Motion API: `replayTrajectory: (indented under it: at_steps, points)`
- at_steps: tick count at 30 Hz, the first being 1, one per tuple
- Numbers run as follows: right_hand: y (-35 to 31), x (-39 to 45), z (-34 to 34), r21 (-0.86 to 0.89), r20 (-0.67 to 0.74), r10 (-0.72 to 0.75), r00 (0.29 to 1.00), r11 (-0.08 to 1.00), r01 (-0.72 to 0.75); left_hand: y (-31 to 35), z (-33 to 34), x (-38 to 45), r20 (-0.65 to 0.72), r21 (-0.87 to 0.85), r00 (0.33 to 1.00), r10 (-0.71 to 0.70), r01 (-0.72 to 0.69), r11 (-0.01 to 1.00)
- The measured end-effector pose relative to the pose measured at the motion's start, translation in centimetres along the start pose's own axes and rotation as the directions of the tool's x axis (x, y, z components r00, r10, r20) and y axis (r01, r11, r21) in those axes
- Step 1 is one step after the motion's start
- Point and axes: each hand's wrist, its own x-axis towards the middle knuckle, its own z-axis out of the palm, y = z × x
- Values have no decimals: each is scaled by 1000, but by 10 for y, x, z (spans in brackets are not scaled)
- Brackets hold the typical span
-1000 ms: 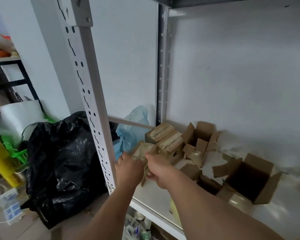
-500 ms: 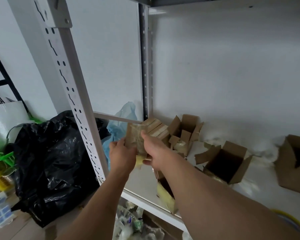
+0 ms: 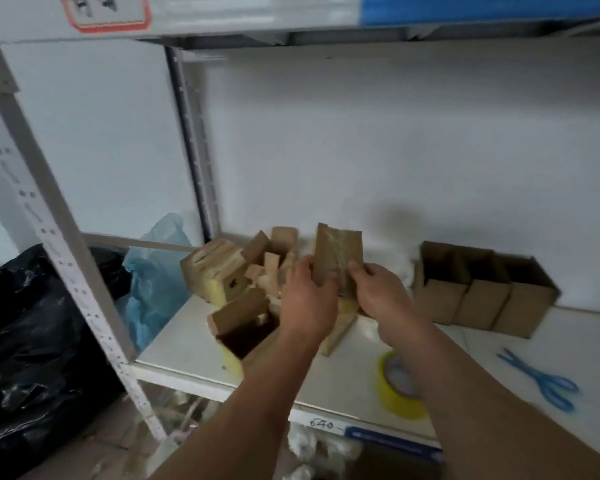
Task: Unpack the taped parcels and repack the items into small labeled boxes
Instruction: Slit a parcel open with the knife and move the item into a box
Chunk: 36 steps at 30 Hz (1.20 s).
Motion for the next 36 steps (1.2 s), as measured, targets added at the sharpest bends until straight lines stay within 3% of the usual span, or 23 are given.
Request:
replayTrajectory:
  at_steps: [8, 13, 20, 27, 31, 36]
  points:
    - [127, -30, -145, 200, -138, 237, 962, 958, -207, 26, 153, -79, 351, -22, 935, -46, 57, 998]
    - [185, -31, -178, 239, -47, 366, 929, 908, -346, 7, 205, -99, 481, 57, 866, -135, 123, 991]
    - [214, -26, -199, 168, 142, 463, 875, 860, -482, -9, 217, -96, 591, 213, 786, -183, 67, 975]
    - [219, -22, -203, 182, 234, 492, 838, 825, -535, -3, 217, -88, 627, 223, 729, -277, 173, 959]
    - [229, -20, -223, 131, 127, 528, 840, 830, -542, -7, 217, -85, 676, 340, 670, -306, 84, 937]
    - [257, -11, -237, -3, -48, 561, 827, 828, -561, -14, 206, -70, 680, 392, 664, -312, 30, 919]
